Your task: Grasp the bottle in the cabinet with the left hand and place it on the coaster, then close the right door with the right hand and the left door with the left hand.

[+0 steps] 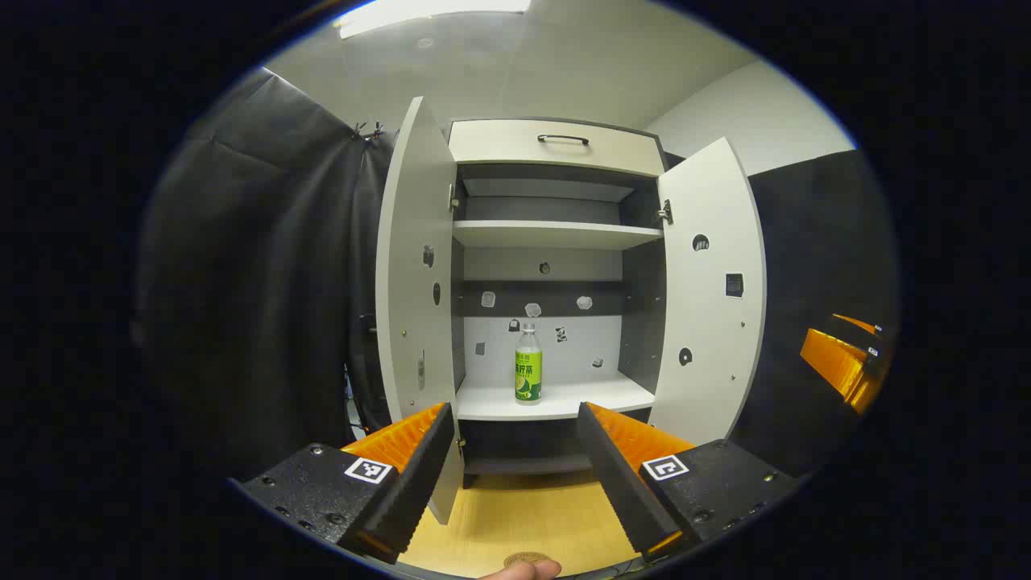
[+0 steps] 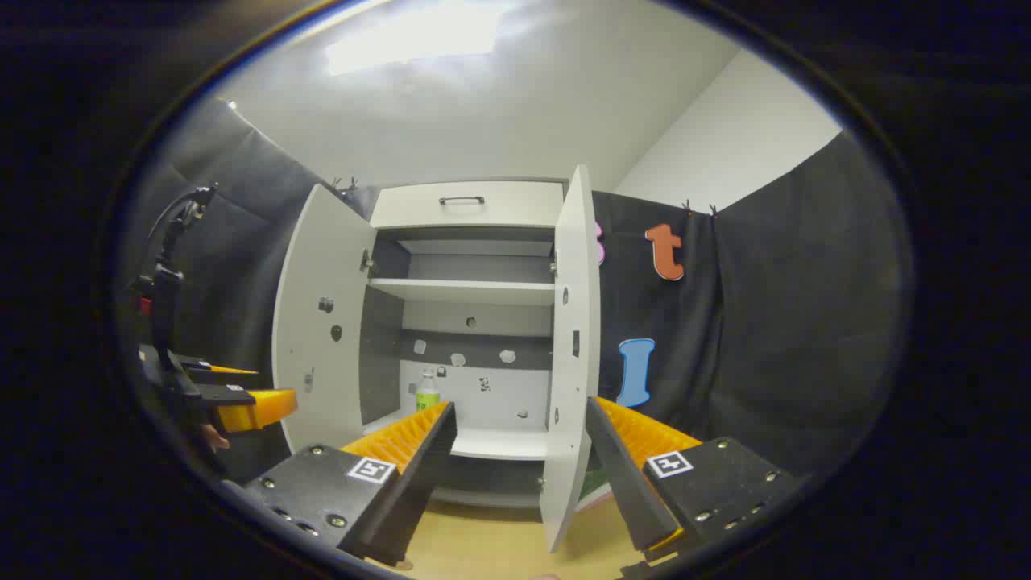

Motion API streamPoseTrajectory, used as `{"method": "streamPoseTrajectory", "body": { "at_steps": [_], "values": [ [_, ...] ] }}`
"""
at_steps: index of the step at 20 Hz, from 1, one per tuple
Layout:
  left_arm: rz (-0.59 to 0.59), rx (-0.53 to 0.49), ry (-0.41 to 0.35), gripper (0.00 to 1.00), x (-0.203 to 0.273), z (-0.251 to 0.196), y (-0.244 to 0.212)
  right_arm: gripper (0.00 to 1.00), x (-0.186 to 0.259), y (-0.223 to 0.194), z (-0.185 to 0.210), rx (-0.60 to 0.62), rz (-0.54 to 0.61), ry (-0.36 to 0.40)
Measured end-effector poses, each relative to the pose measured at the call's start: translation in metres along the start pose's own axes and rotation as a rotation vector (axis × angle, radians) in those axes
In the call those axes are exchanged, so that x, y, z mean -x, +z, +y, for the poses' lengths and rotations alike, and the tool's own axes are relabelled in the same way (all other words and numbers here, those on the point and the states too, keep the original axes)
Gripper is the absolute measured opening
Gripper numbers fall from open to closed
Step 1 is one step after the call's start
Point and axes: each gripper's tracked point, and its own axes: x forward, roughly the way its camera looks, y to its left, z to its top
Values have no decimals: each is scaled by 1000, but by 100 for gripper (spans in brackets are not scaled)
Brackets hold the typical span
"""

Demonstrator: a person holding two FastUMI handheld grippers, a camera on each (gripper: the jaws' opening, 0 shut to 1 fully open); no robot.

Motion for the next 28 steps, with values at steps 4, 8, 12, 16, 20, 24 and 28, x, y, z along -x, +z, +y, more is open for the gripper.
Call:
{"method": "streamPoseTrajectory", "body": {
  "at_steps": [4,8,12,16,20,24,28],
  "values": [
    [-18,-17,-7,97,-6,3,7,98,-6,-1,-2,-6,0,-6],
    [-21,-15,-32,97,-25,1,8,93,-19,0,-4,-8,1,-22],
    [-15,-18,-51,97,-57,0,4,98,-39,-6,-14,-8,15,-51],
    [2,-17,-70,97,-98,1,-6,98,-61,-16,-16,0,29,-80],
    [3,-37,-57,97,-152,8,-19,98,-82,-20,-7,-6,11,-72],
    [31,-19,-45,97,-217,11,-44,98,-100,-32,0,-12,17,-65],
    [56,16,-55,98,-283,7,-71,98,-118,-38,9,13,28,-53]
  ]
}}
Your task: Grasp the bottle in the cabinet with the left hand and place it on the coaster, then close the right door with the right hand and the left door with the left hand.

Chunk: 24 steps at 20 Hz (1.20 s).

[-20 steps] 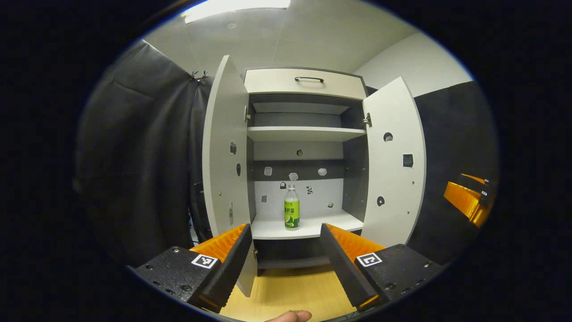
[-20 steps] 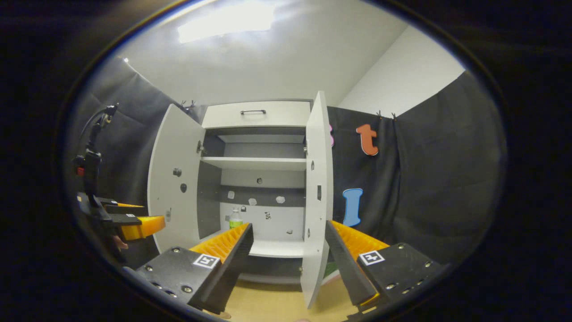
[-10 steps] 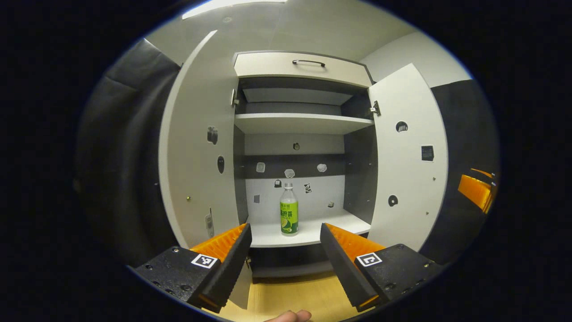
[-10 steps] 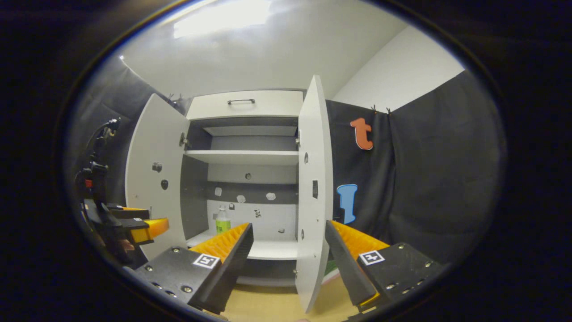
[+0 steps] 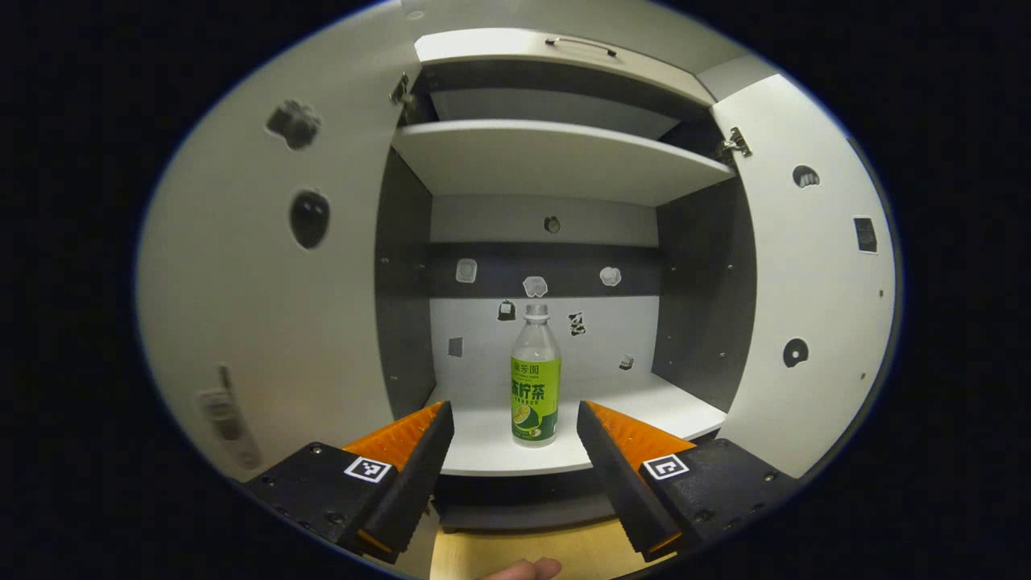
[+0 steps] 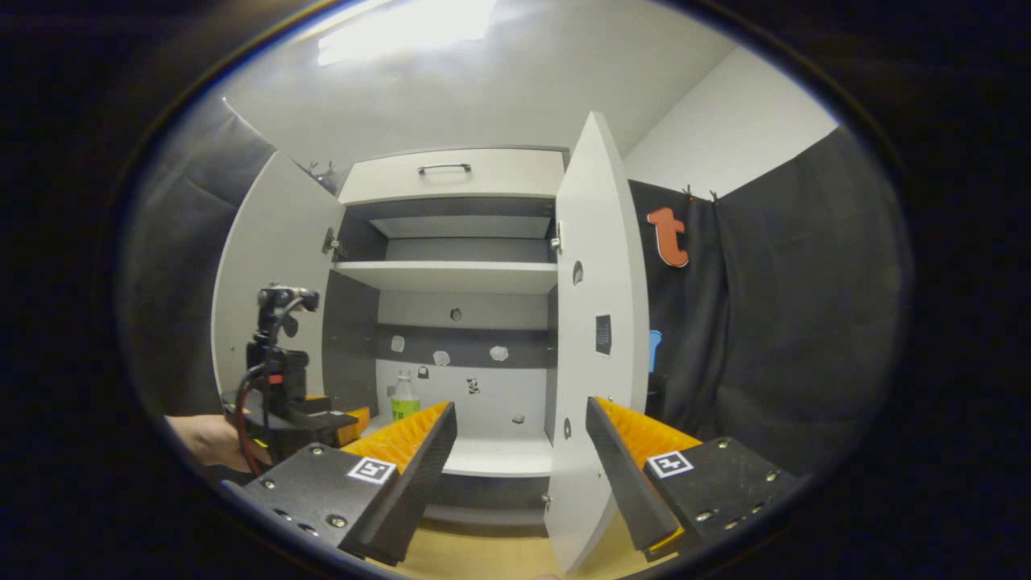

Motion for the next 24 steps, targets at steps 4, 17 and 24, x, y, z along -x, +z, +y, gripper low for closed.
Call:
{"method": "streamPoseTrajectory", "body": {
  "at_steps": [4,17,24],
  "values": [
    [-2,-10,-5,97,-54,-3,-12,98,-11,-6,5,7,19,-5],
    [53,5,18,82,-147,-13,-27,98,4,-16,-28,53,58,-109],
    [-21,20,-22,80,-89,-23,8,93,25,-7,-31,34,45,-95]
  ]
}}
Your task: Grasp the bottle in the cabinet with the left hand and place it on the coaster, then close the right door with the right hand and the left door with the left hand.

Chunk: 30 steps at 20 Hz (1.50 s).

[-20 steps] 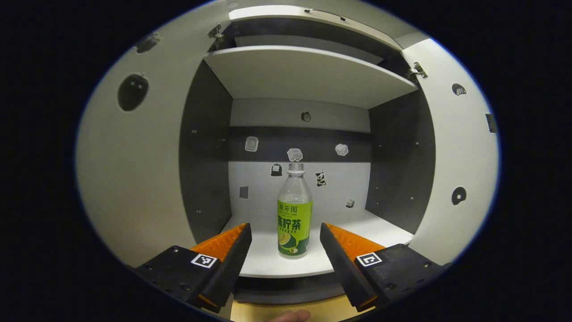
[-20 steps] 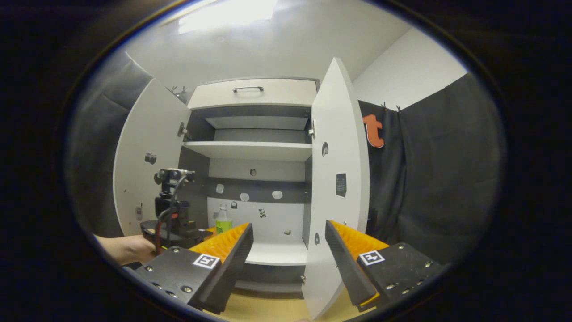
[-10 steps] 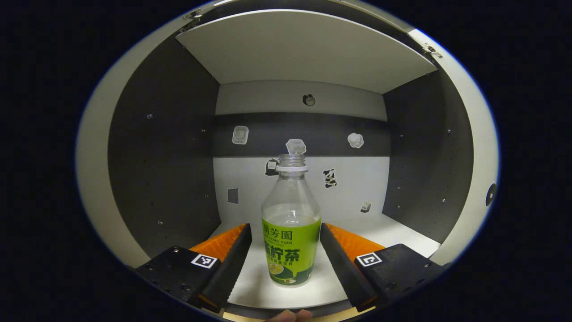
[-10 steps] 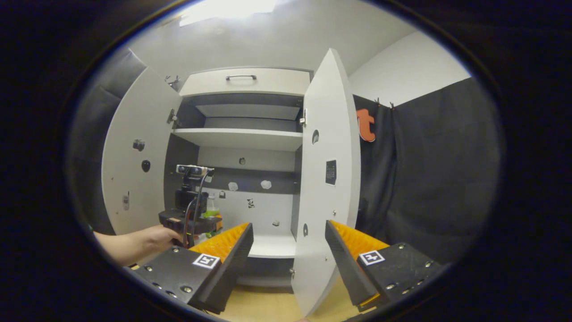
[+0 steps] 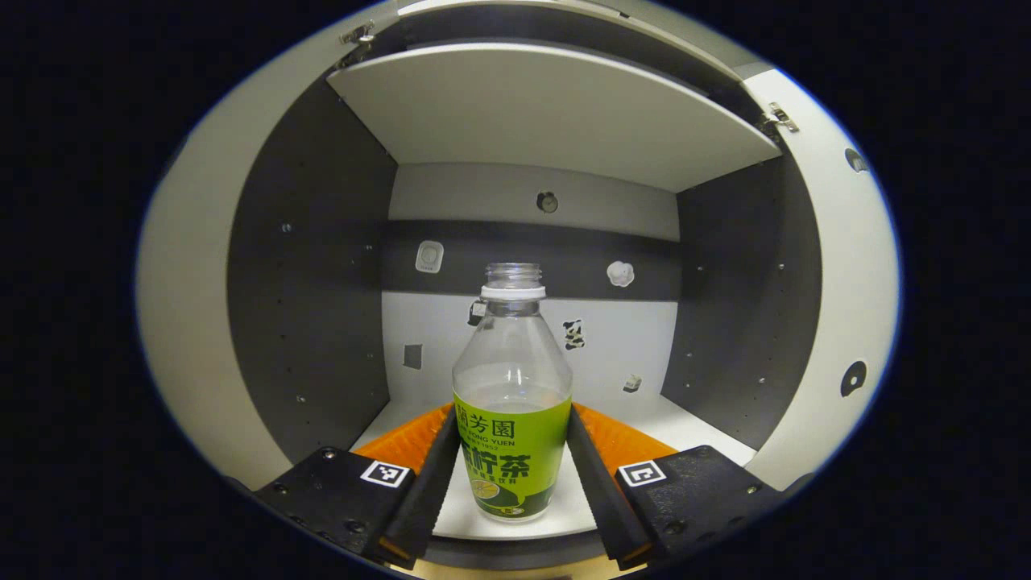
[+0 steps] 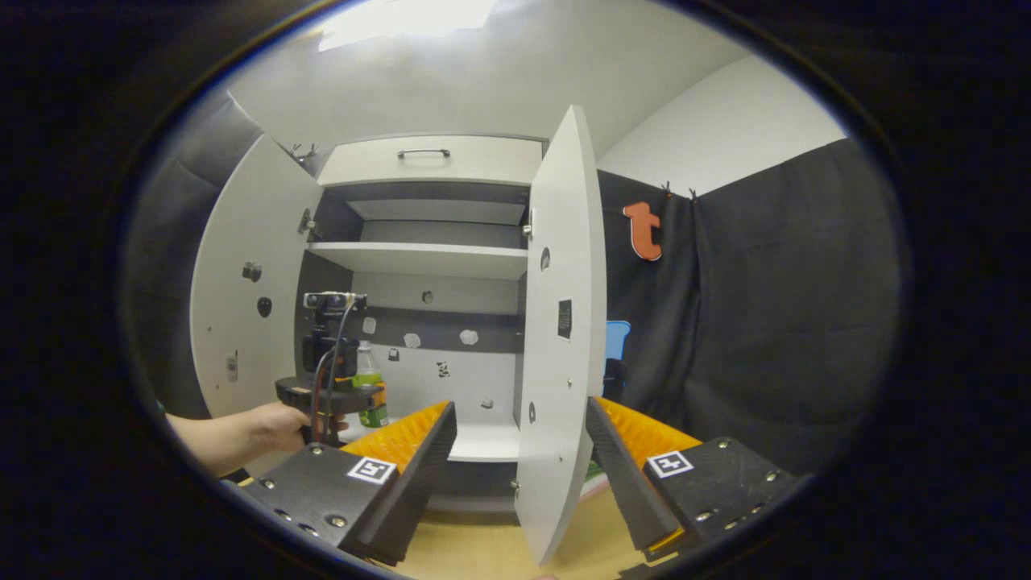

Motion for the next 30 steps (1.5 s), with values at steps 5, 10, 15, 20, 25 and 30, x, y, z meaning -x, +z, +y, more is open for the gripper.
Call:
{"method": "streamPoseTrajectory", "body": {
  "at_steps": [5,10,15,20,25,30],
  "values": [
    [-11,-22,-10,79,66,-2,10,98,19,7,1,-20,-7,38],
    [-16,-27,15,79,128,9,9,98,39,9,5,-48,-12,86],
    [-2,-27,50,79,187,19,-4,98,63,6,14,-65,-14,141],
    [31,5,80,79,245,30,-36,98,72,-7,25,-75,30,183],
    [64,41,84,80,286,27,-81,98,78,-14,35,-66,51,209],
    [128,54,97,80,314,19,-152,93,83,-23,45,-41,75,233]
  ]
}}
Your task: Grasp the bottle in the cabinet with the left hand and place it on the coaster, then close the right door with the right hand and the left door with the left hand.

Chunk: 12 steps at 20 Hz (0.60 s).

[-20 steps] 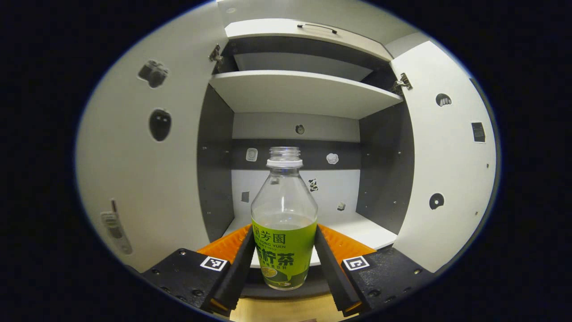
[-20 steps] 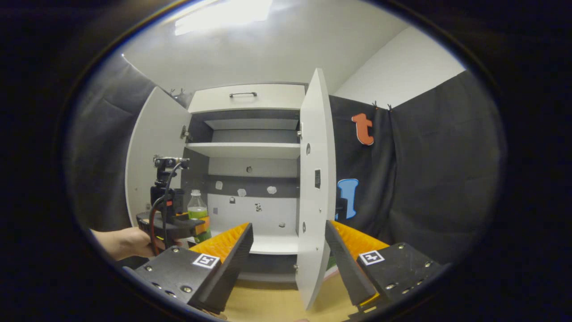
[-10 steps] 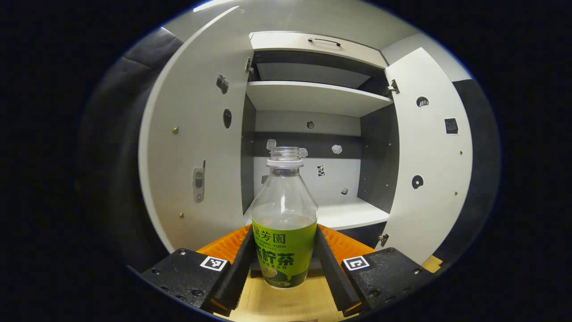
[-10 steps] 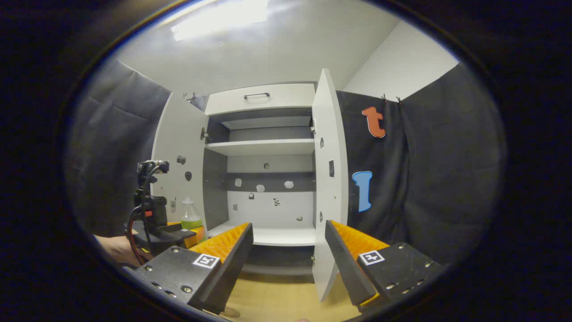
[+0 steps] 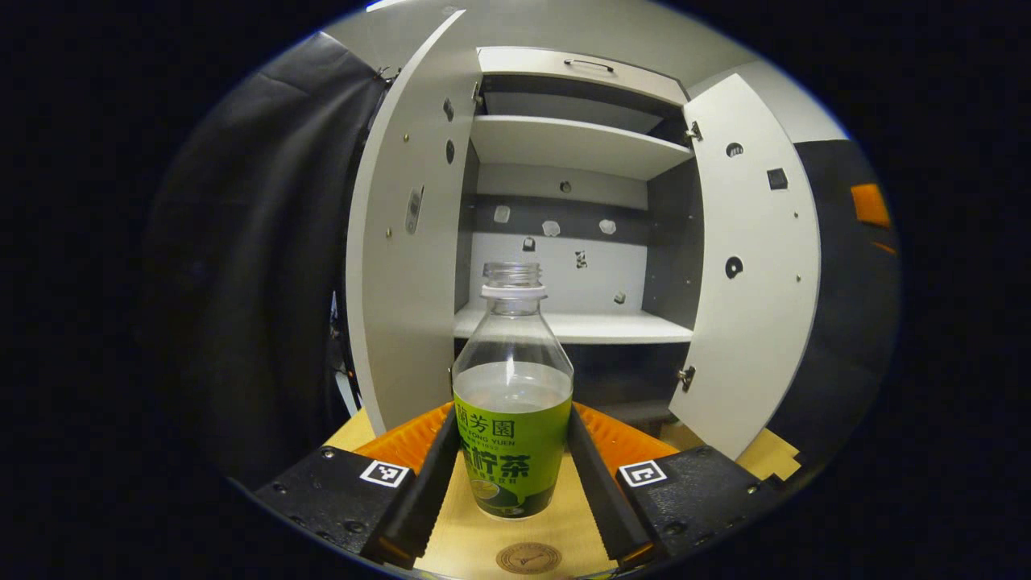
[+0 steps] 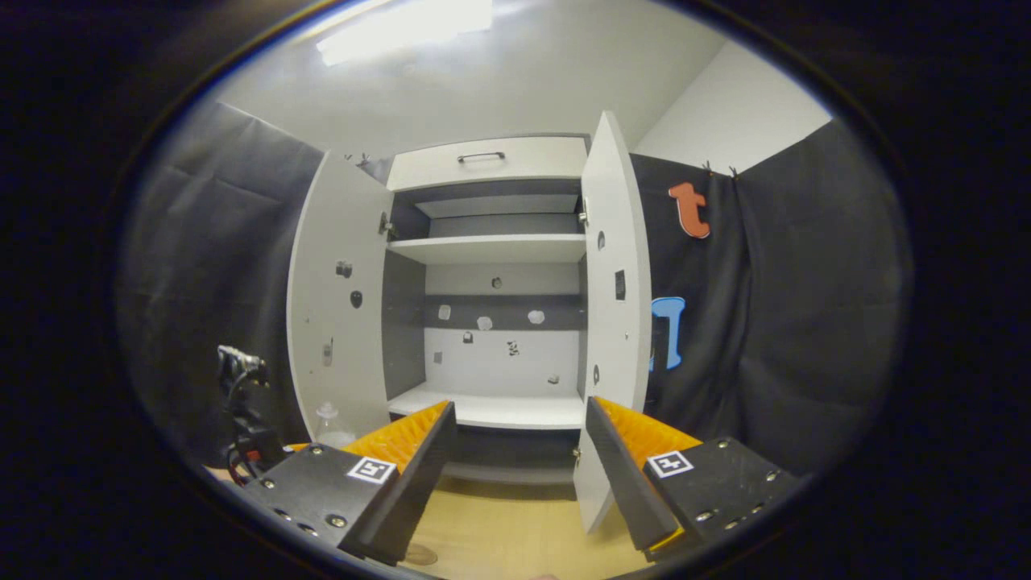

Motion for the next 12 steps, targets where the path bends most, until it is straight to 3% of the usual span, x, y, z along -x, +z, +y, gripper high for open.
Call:
{"method": "streamPoseTrajectory", "body": {
  "at_steps": [4,5,6,12],
  "values": [
    [51,-14,2,80,4,-2,-68,98,-6,-14,-2,25,35,-8],
    [52,-24,-7,80,5,-5,-81,93,-8,-17,-2,19,42,-9],
    [53,-37,-20,80,5,-9,-97,98,-12,-19,-1,11,47,-6],
    [92,-141,-103,81,3,-22,-163,98,-28,-28,-2,73,50,43]
  ]
}}
